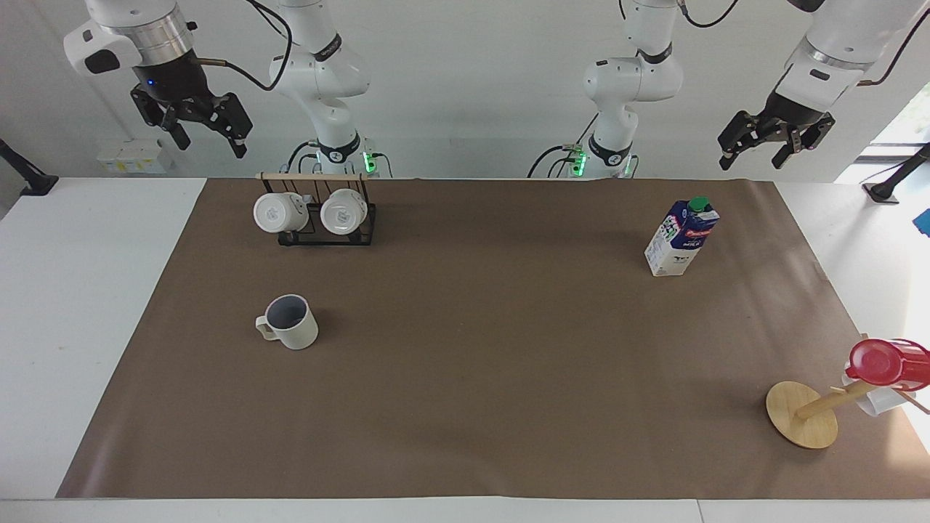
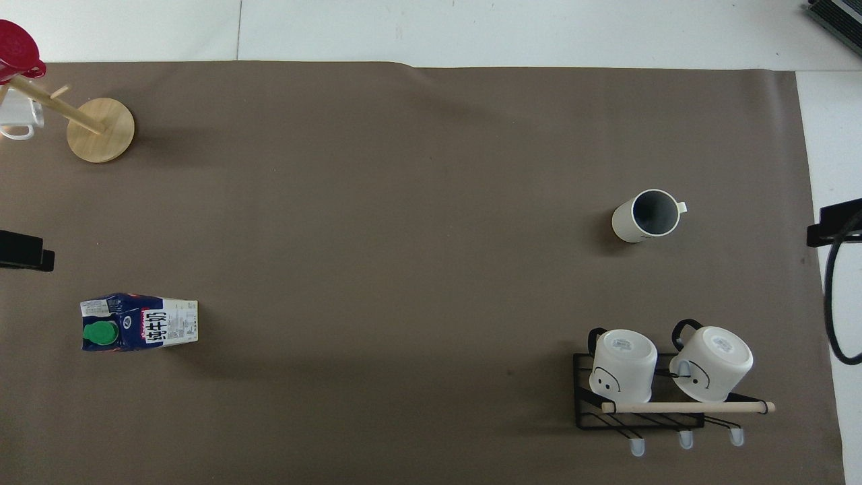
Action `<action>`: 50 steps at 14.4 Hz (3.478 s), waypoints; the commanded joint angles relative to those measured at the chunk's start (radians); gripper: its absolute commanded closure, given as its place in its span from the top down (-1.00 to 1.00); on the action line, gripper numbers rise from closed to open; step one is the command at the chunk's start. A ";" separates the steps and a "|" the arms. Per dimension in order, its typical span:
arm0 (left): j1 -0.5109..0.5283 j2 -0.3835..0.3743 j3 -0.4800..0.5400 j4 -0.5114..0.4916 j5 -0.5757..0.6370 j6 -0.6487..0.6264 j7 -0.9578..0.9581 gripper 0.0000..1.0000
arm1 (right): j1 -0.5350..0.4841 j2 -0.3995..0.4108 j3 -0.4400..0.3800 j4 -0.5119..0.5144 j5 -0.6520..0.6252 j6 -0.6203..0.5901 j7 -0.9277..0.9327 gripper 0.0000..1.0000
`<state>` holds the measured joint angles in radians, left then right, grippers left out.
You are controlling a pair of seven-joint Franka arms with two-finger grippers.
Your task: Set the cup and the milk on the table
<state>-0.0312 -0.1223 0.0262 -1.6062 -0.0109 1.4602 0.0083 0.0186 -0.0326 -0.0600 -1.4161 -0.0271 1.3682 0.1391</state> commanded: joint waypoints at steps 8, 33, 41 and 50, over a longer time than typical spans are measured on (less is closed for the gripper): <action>0.004 -0.007 -0.003 0.003 0.008 -0.004 0.001 1.00 | -0.012 -0.017 0.003 -0.004 0.010 -0.015 -0.029 1.00; -0.006 -0.100 -0.009 -0.105 0.012 0.017 0.059 1.00 | -0.012 -0.004 0.003 -0.007 -0.002 0.021 -0.035 1.00; 0.008 -0.105 -0.008 -0.116 0.003 0.035 0.058 1.00 | 0.001 0.078 0.006 -0.066 -0.008 0.172 -0.050 1.00; 0.010 -0.105 -0.002 -0.113 0.003 0.011 0.064 1.00 | 0.052 0.196 0.015 -0.234 -0.010 0.451 -0.052 1.00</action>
<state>-0.0315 -0.2023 0.0275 -1.6956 -0.0109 1.4773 0.0553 0.0571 0.1391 -0.0470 -1.6262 -0.0279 1.7635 0.1189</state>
